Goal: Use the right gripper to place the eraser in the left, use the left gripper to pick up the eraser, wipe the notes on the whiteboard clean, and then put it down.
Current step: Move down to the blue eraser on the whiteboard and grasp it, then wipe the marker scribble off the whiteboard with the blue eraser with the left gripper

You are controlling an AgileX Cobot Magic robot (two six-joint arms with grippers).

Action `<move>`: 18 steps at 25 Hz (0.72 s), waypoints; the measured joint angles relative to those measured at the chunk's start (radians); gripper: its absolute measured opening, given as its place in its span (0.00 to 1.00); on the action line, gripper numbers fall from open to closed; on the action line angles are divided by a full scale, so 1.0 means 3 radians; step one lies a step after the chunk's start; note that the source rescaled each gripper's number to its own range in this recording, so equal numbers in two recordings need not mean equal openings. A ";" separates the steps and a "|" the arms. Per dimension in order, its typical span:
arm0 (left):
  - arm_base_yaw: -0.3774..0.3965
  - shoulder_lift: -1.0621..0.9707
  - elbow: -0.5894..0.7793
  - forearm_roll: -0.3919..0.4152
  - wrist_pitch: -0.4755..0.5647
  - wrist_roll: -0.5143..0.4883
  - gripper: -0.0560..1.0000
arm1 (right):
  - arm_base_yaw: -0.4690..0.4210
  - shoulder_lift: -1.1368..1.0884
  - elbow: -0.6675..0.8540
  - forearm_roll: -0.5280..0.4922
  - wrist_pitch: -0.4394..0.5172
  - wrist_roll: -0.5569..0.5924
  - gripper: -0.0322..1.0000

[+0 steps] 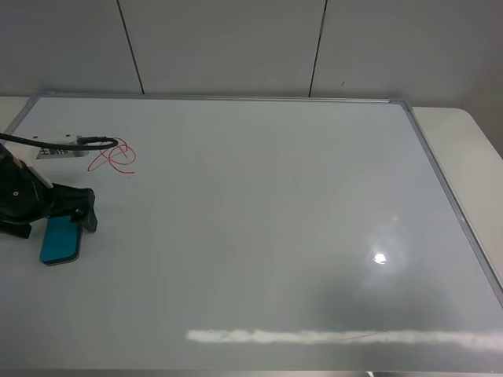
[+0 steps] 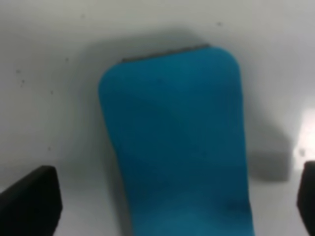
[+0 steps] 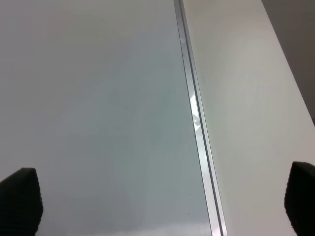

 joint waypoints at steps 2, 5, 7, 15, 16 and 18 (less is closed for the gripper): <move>0.0000 0.0000 0.0000 0.0023 0.0000 -0.0137 0.46 | 0.0000 0.0000 0.0000 0.0000 0.0000 0.0000 0.99; 0.0000 0.0000 0.0000 0.0046 0.0003 -0.0274 0.07 | 0.0000 0.0000 0.0000 0.0000 -0.0003 0.0000 0.99; 0.0000 0.0000 0.0000 0.0054 0.0009 -0.0281 0.09 | 0.0000 0.0000 0.0000 0.0000 -0.0003 0.0000 0.99; 0.0000 0.0000 -0.0083 0.0075 0.0212 -0.0290 0.09 | 0.0000 0.0000 0.0000 0.0000 -0.0003 0.0000 0.99; 0.0000 0.0000 -0.0168 0.0082 0.0352 -0.0290 0.09 | 0.0000 0.0000 0.0000 0.0000 -0.0003 0.0000 0.99; 0.0000 0.0000 -0.0390 0.0107 0.0636 -0.0290 0.09 | 0.0000 0.0000 0.0000 0.0000 -0.0003 0.0000 0.99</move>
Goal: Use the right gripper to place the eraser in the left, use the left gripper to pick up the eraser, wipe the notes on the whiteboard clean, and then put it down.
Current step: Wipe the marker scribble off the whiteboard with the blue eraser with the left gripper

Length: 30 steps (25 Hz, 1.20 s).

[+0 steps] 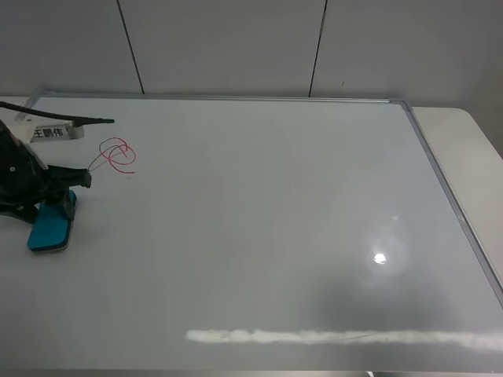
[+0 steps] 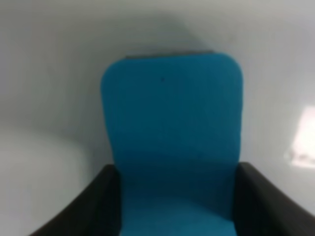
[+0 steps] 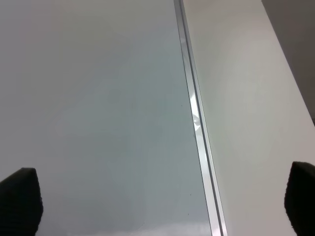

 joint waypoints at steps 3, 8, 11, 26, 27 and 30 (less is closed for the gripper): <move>0.0000 0.0002 -0.0402 0.0040 0.0296 0.0004 0.09 | 0.0000 0.0000 0.0000 0.0000 0.0000 0.0000 0.99; 0.0107 0.0079 -0.1027 0.0053 0.0545 0.0155 0.09 | 0.0000 0.0000 0.0000 0.0000 0.0000 0.0000 0.99; 0.0228 0.0264 -0.1393 0.0079 0.0761 0.0304 0.09 | 0.0000 0.0000 0.0000 0.0000 0.0000 0.0000 0.99; 0.0372 0.1452 -0.2693 0.0132 0.1033 0.0705 0.09 | 0.0000 0.0000 0.0000 0.0000 0.0000 0.0000 0.99; 0.0372 0.1528 -0.2735 0.0132 0.1033 0.0730 0.09 | 0.0000 0.0000 0.0000 0.0000 0.0000 0.0000 0.99; 0.0368 0.1694 -0.2803 0.0132 0.1029 0.0781 0.09 | 0.0000 0.0000 0.0000 0.0000 -0.0003 0.0000 0.99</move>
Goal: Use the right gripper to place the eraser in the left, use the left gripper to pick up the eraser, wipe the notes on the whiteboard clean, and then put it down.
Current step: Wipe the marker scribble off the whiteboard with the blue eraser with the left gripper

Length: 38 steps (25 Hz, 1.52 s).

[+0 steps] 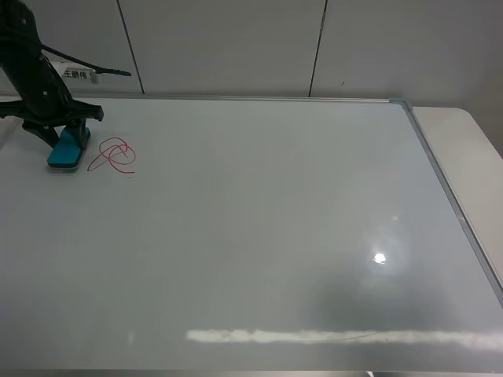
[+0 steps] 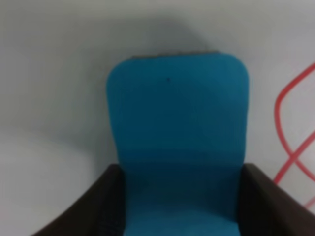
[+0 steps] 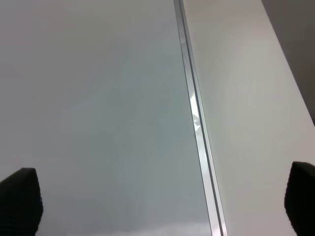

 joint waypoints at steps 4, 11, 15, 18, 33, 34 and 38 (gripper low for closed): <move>-0.0002 0.0119 -0.0010 -0.0003 -0.0052 0.0043 0.09 | 0.0000 0.0000 0.0000 0.0000 0.0000 0.0000 0.99; -0.0068 0.0163 -0.0030 0.0000 -0.0093 0.0051 0.09 | 0.0000 0.0000 0.0000 0.0000 -0.0003 0.0000 0.99; -0.0239 0.0174 -0.0049 -0.0007 -0.0134 0.0051 0.09 | 0.0000 0.0000 0.0000 0.0000 -0.0003 0.0000 0.99; -0.0441 0.0181 -0.0049 -0.0052 -0.0134 0.0051 0.09 | 0.0000 0.0000 0.0000 0.0000 -0.0003 0.0000 0.99; -0.1578 0.0213 -0.0049 -0.0288 -0.0073 0.0065 0.09 | 0.0000 0.0000 0.0000 0.0000 -0.0003 0.0000 0.99; -0.1563 0.0213 -0.0049 -0.0298 -0.0073 0.0068 0.09 | 0.0000 0.0000 0.0000 0.0001 -0.0003 0.0000 0.99; -0.1396 0.0213 -0.0049 -0.0359 -0.0079 0.0078 0.09 | 0.0000 0.0000 0.0000 0.0001 -0.0003 0.0000 0.99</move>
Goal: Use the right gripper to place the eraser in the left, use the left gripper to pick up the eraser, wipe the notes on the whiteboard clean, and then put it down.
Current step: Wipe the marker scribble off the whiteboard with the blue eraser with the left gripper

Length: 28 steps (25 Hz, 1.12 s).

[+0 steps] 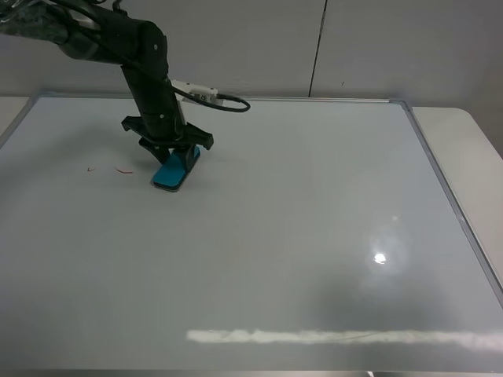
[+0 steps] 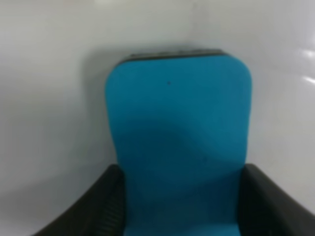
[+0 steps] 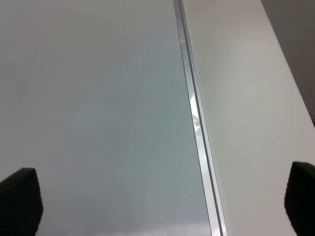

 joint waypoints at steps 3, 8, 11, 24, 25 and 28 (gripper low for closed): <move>0.0226 -0.0063 0.0127 0.0000 -0.0134 0.0000 0.09 | 0.0000 0.0000 0.0000 0.0000 0.0000 0.0000 0.99; 0.0593 -0.0351 0.0718 -0.0013 -0.0583 -0.0018 0.09 | 0.0000 0.0000 0.0000 0.0000 0.0000 0.0000 0.99; 0.0888 -0.0511 0.1040 -0.0021 -0.0760 -0.0092 0.09 | 0.0000 0.0000 0.0000 0.0000 0.0000 0.0000 0.99; 0.1616 -0.0682 0.1405 0.0096 -0.0944 -0.0481 0.09 | 0.0000 0.0000 0.0000 0.0000 0.0000 0.0000 0.99; 0.1573 -0.0682 0.1405 0.0143 -0.0947 -0.0487 0.09 | 0.0000 0.0000 0.0000 0.0000 0.0000 0.0000 0.99; 0.1385 -0.0682 0.1405 0.0295 -0.0957 -0.0487 0.09 | 0.0000 0.0000 0.0000 0.0000 0.0000 0.0000 0.99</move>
